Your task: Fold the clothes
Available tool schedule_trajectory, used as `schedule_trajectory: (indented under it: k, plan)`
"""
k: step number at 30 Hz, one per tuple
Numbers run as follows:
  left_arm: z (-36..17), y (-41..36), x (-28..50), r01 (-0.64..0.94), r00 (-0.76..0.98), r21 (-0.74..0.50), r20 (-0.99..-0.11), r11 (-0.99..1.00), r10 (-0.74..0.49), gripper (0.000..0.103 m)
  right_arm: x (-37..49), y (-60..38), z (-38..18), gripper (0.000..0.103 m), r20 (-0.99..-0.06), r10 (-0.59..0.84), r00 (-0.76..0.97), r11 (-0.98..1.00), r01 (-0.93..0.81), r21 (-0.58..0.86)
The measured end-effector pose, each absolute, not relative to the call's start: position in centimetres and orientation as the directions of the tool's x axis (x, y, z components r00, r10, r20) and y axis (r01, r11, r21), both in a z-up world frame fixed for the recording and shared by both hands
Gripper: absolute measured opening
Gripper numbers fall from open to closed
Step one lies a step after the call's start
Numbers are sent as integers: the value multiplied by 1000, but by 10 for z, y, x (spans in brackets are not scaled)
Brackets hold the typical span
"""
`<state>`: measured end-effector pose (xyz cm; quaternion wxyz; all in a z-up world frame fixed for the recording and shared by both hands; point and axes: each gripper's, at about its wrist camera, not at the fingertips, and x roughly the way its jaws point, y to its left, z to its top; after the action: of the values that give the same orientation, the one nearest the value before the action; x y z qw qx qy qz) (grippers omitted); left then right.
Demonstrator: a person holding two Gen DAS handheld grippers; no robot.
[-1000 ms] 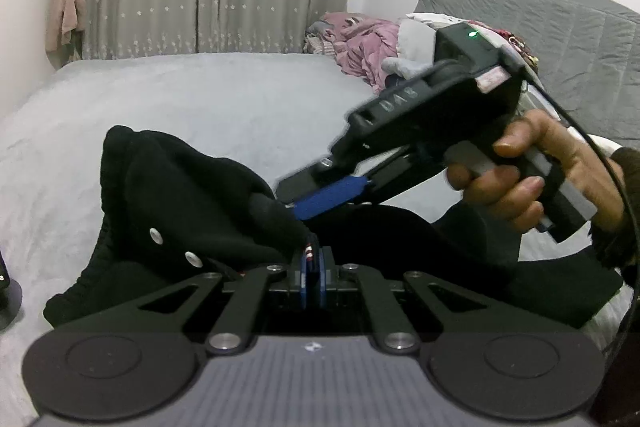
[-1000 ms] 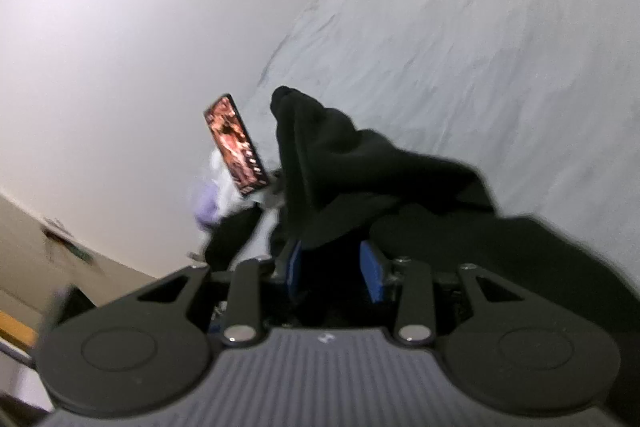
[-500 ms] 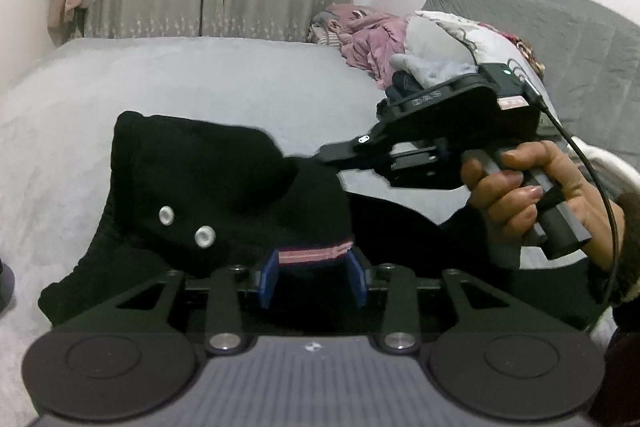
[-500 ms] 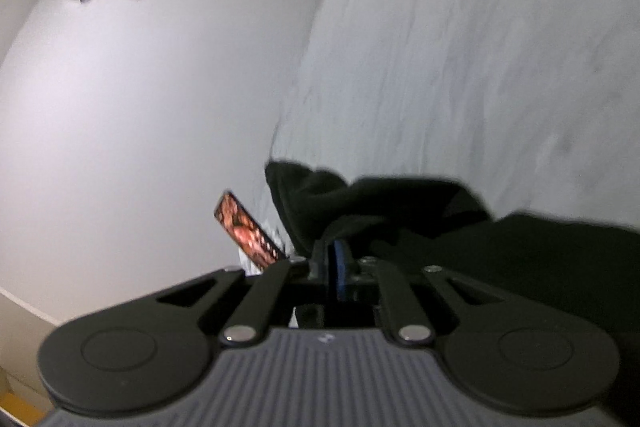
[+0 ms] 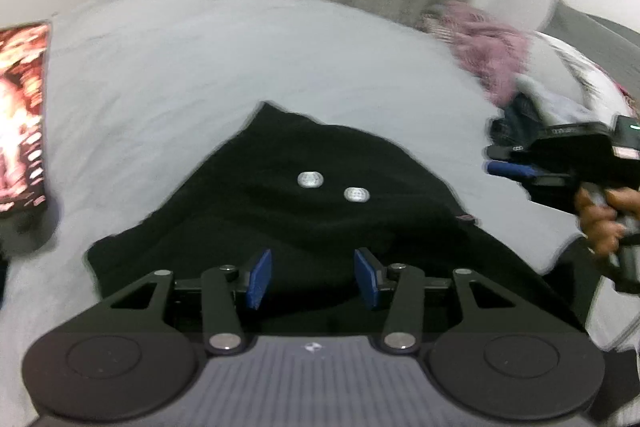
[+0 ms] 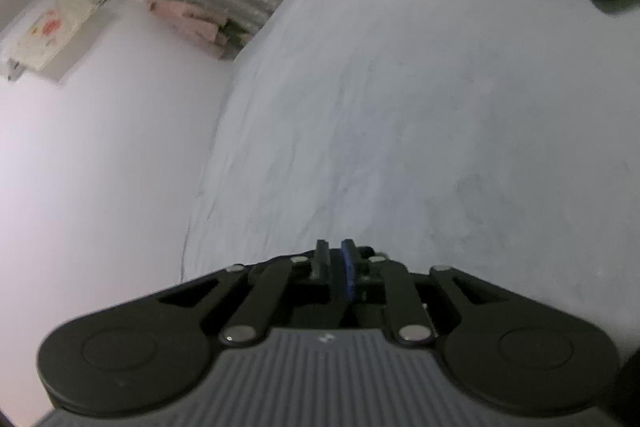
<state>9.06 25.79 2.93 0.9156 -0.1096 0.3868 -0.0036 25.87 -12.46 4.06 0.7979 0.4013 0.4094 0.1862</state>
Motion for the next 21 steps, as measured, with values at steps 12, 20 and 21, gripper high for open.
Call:
schedule_trajectory:
  k: [12, 20, 21]
  plan:
    - [18, 324, 49, -323, 619, -106, -776, 940, 125, 60, 306, 28, 66, 69, -614, 651, 447, 759, -386, 524]
    - [-6, 362, 59, -343, 621, -375, -778, 861, -92, 40, 324, 84, 41, 69, -698, 594, 400, 782, -488, 387]
    - [-7, 365, 60, -349, 620, -389, -778, 852, -101, 40, 326, 88, 37, 69, -708, 583, 398, 786, -495, 370]
